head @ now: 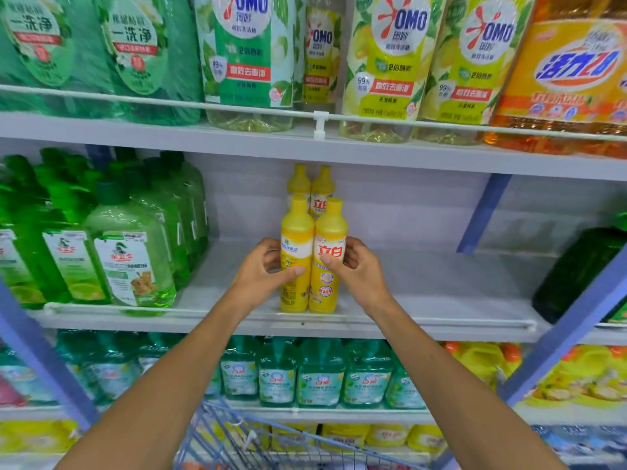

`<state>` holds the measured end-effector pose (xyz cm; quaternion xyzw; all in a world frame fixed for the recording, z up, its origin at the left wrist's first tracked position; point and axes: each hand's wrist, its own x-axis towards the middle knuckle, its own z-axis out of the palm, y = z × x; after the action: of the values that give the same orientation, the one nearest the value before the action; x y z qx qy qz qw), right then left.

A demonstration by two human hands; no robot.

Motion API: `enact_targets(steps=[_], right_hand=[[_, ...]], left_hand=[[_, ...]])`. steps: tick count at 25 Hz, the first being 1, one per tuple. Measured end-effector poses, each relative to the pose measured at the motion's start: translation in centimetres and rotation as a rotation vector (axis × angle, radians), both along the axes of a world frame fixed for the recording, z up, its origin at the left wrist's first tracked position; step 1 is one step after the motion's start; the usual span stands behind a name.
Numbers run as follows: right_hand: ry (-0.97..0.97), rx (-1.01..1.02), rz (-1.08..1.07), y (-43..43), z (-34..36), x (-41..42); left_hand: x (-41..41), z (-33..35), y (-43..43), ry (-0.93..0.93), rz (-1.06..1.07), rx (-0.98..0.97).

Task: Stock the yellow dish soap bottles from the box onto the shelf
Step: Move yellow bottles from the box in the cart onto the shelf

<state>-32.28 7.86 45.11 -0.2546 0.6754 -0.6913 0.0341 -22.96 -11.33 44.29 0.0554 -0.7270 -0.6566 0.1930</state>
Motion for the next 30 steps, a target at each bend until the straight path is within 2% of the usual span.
enact_targets(steps=[6,11,17,24,27,30], right_hand=[[0.065,0.006,-0.114,-0.7,-1.9,1.1],[0.077,0.056,-0.141,-0.6,-1.7,0.8],[0.07,0.102,-0.163,-0.5,-1.7,0.5],[0.084,0.072,-0.186,-1.1,-1.8,1.0],[0.096,0.101,-0.179,-0.7,-2.1,1.3],[0.103,0.166,-0.231,-0.3,-2.8,1.3]], left_hand=[[0.4,-0.8,2.7,0.032,0.178,-0.051],[0.3,-0.4,0.6,-0.003,0.065,-0.076],[-0.1,-1.6,1.9,0.021,0.167,-0.137],[0.2,-1.1,0.5,0.0,0.057,-0.132],[0.5,-1.9,1.1,0.022,0.064,-0.132],[0.1,-2.1,1.8,-0.003,0.181,-0.113]])
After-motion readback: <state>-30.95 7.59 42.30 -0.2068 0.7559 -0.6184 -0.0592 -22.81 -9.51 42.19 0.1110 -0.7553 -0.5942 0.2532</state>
